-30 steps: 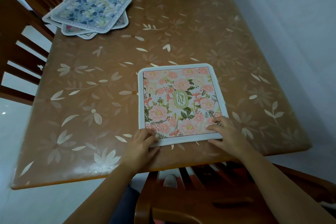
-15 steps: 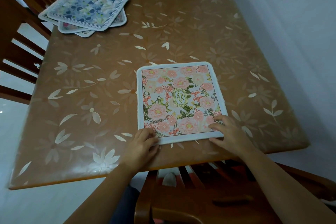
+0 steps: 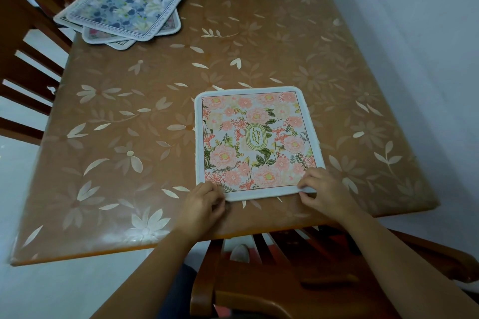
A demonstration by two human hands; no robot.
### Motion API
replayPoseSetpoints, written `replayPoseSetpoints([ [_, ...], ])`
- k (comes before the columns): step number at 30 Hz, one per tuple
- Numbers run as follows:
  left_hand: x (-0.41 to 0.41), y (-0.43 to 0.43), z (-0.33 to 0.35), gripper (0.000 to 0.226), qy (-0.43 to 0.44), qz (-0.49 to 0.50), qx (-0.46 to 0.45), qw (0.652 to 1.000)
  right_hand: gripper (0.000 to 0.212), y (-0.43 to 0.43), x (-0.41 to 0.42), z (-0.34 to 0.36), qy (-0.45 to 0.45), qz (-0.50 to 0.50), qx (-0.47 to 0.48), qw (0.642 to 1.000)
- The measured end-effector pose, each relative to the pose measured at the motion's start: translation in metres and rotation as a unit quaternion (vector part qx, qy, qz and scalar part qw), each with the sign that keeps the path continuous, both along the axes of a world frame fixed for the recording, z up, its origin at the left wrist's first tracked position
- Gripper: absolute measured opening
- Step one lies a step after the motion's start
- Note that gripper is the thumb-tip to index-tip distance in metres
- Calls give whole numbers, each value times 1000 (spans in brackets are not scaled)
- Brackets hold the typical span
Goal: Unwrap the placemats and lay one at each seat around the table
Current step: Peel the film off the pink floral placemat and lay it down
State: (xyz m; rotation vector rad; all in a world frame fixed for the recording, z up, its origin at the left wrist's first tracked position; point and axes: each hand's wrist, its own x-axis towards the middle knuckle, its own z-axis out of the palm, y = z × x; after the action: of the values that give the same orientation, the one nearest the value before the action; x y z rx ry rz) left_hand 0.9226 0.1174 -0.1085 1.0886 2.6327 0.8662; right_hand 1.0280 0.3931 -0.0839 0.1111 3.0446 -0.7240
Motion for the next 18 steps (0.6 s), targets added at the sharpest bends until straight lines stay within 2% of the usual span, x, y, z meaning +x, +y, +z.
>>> replayPoseSetpoints([
  [8, -2, 6, 4, 10, -7, -4, 22, 1000, 7, -1, -4, -1, -38, -31, -30, 998],
  [14, 3, 3, 1, 4, 5, -6, 23, 1000, 7, 0, 0, 0, -73, -30, -39, 996],
  [18, 4, -1, -2, 9, 18, -7, 10, 1000, 8, 0, 1, -3, -79, -15, -27, 996],
])
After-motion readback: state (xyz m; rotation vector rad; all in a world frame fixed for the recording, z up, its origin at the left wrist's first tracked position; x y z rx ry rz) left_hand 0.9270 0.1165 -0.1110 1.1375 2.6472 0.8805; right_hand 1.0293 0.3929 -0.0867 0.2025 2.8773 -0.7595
